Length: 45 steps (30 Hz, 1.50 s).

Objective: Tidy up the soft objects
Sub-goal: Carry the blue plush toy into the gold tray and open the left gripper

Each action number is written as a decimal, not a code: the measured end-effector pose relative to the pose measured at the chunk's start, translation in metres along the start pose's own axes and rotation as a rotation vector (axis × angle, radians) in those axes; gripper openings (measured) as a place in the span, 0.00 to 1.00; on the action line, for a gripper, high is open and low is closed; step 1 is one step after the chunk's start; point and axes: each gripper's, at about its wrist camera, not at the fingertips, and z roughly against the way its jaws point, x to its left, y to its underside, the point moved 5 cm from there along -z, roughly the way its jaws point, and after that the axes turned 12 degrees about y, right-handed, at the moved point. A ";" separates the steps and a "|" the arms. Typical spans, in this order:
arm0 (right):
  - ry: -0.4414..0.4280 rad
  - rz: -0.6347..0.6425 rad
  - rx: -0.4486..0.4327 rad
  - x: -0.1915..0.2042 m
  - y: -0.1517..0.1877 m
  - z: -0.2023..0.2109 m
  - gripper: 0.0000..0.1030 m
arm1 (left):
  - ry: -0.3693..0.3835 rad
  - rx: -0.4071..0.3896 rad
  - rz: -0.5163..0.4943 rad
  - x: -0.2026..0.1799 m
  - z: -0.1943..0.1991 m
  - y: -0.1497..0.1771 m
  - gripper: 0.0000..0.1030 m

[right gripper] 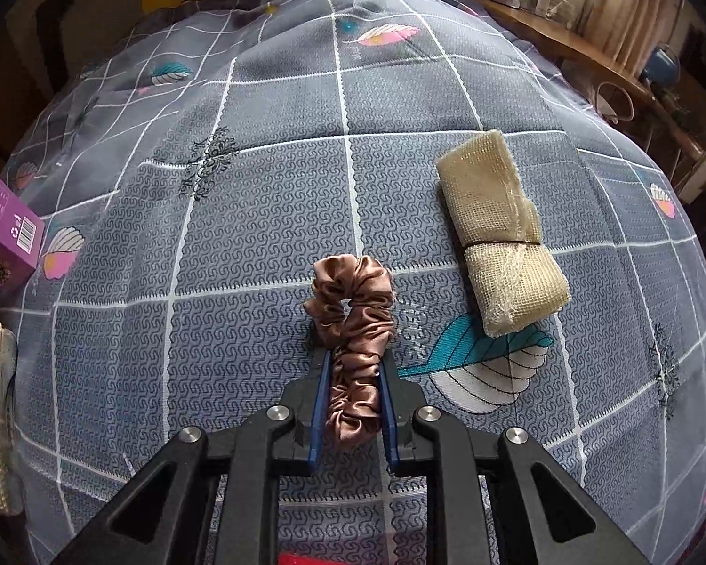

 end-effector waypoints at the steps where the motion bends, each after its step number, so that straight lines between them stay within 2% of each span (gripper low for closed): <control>1: 0.007 0.008 -0.005 0.001 0.000 0.000 0.19 | -0.012 -0.002 0.020 0.021 0.008 0.007 0.50; 5: 0.032 0.041 -0.025 0.005 0.002 0.002 0.20 | -0.038 0.002 0.091 0.089 0.041 0.052 0.50; 10: 0.084 0.107 -0.070 0.011 0.007 0.006 0.20 | -0.025 0.017 0.138 0.135 0.077 0.120 0.50; 16: 0.139 0.171 -0.121 0.018 0.013 0.010 0.20 | 0.019 0.081 0.186 0.155 0.105 0.198 0.50; 22: 0.170 0.191 -0.139 0.021 0.017 0.013 0.19 | 0.085 0.207 0.168 0.145 0.099 0.260 0.50; 24: 0.174 0.193 -0.141 0.021 0.018 0.014 0.20 | 0.103 0.235 0.144 0.138 0.090 0.268 0.50; 27: 0.171 0.188 -0.142 0.021 0.017 0.013 0.20 | 0.044 0.260 0.019 0.127 0.082 0.275 0.50; 29: 0.168 0.188 -0.145 0.021 0.018 0.014 0.19 | 0.038 0.273 -0.034 0.124 0.084 0.279 0.50; 31: 0.164 0.190 -0.145 0.020 0.018 0.014 0.19 | 0.028 0.274 -0.039 0.129 0.090 0.284 0.52; 35: 0.168 0.200 -0.146 0.021 0.018 0.013 0.19 | 0.027 0.260 -0.037 0.134 0.107 0.296 0.61; 39: 0.169 0.202 -0.145 0.021 0.018 0.014 0.19 | 0.019 0.276 0.000 0.145 0.114 0.305 0.64; 40: 0.171 0.202 -0.146 0.021 0.018 0.014 0.19 | 0.004 0.282 0.005 0.147 0.115 0.308 0.65; 43: 0.174 0.204 -0.146 0.021 0.018 0.014 0.19 | -0.073 0.303 -0.015 0.155 0.112 0.315 0.79; 45: 0.174 0.206 -0.147 0.021 0.019 0.015 0.19 | -0.116 0.325 -0.003 0.162 0.108 0.320 0.79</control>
